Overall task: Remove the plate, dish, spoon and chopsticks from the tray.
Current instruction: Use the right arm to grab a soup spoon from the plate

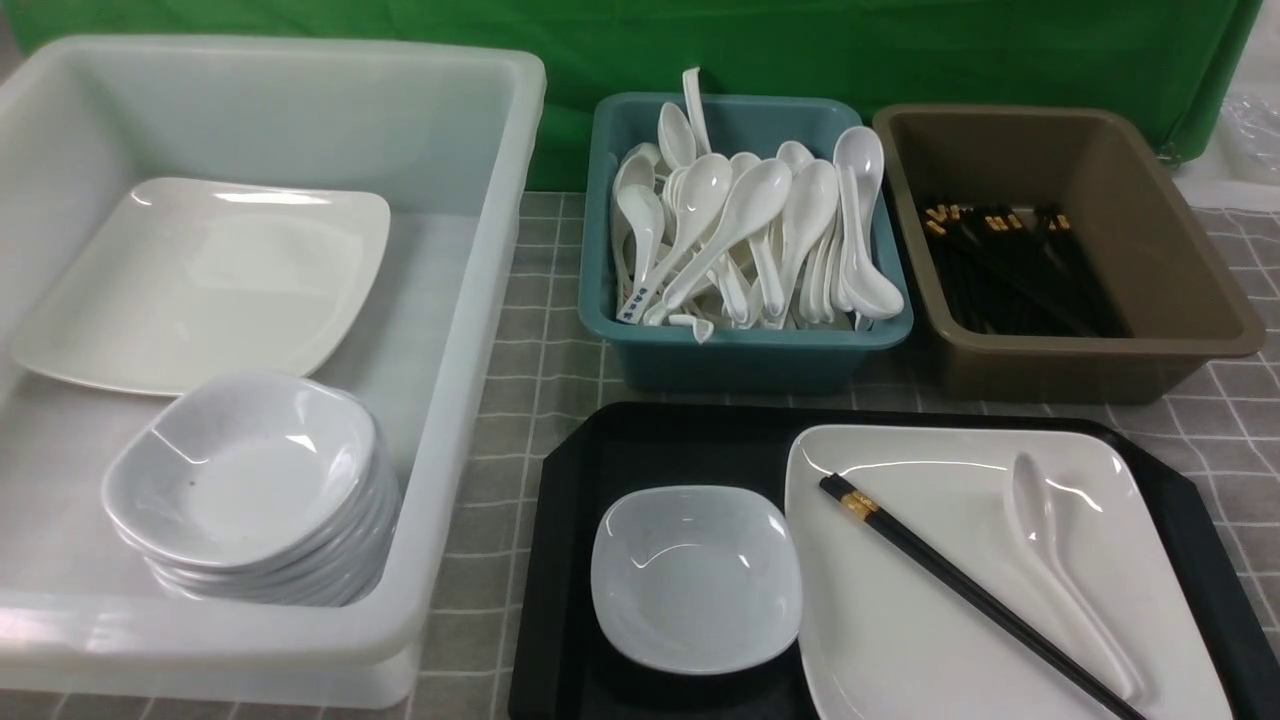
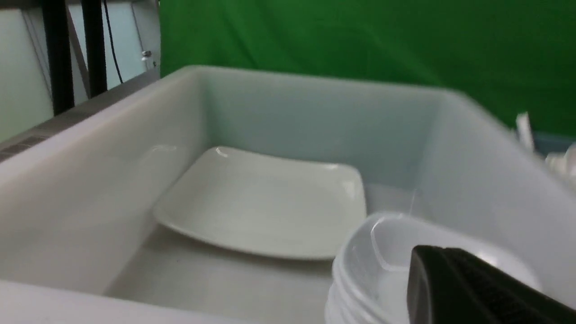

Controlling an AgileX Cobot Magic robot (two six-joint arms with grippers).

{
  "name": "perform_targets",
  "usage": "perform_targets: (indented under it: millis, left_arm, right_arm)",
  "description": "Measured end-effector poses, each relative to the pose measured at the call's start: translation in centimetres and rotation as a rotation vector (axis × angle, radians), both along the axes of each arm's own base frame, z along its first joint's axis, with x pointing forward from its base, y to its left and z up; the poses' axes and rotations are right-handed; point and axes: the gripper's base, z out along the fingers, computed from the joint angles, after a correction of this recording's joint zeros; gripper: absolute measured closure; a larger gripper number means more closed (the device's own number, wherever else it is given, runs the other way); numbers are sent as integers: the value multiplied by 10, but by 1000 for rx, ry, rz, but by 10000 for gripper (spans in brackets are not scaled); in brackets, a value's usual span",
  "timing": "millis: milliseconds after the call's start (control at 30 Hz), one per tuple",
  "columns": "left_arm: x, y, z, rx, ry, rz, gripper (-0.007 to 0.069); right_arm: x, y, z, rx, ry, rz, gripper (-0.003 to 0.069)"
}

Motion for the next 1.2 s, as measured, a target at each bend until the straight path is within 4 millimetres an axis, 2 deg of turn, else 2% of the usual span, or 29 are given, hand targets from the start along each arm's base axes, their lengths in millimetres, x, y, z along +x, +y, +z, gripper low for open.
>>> perform_targets:
  millis: [233, 367, 400, 467, 500, 533, 567, 633, 700, 767, 900, 1033, 1100, 1200]
  left_arm:
    - [-1, 4, 9, -441, -134, -5, 617]
    - [-3, 3, 18, -508, -151, -24, 617]
    - [-4, 1, 25, -491, -142, -36, 617]
    - [-7, -3, 51, -407, -105, -64, 617]
    - [-6, -3, 50, -406, -89, -65, 617]
    - [-4, -6, 70, -306, -29, -80, 617]
    - [1, -8, 85, -219, 22, -93, 617]
    - [7, -10, 97, -135, 87, -122, 617]
    - [20, -17, 117, -27, 202, -215, 617]
    - [32, -27, 128, 18, 287, -324, 617]
    - [53, -51, 137, 76, 379, -523, 617]
    - [62, -68, 131, 125, 428, -623, 617]
    - [66, -79, 125, 149, 469, -686, 617]
    - [70, -86, 121, 158, 497, -716, 617]
  right_arm:
    - [0, 0, 0, 0, 0, 0, 419]
    - [0, 0, 0, 0, 0, 0, 419]
    - [0, 0, 0, 0, 0, 0, 419]
    - [0, 0, 0, 0, 0, 0, 419]
    - [0, 0, 0, 0, 0, 0, 419]
    - [0, 0, 0, 0, 0, 0, 419]
    - [0, 0, 0, 0, 0, 0, 419]
    - [0, 0, 0, 0, 0, 0, 419]
    - [0, 0, 0, 0, 0, 0, 419]
    - [0, 0, 0, 0, 0, 0, 419]
    - [0, 0, 1, 1, -9, -1, 419]
    - [2, 0, 7, 75, -70, -23, 419]
    - [3, 0, 16, 309, -134, -70, 421]
    - [4, -2, 24, 478, -201, -99, 422]
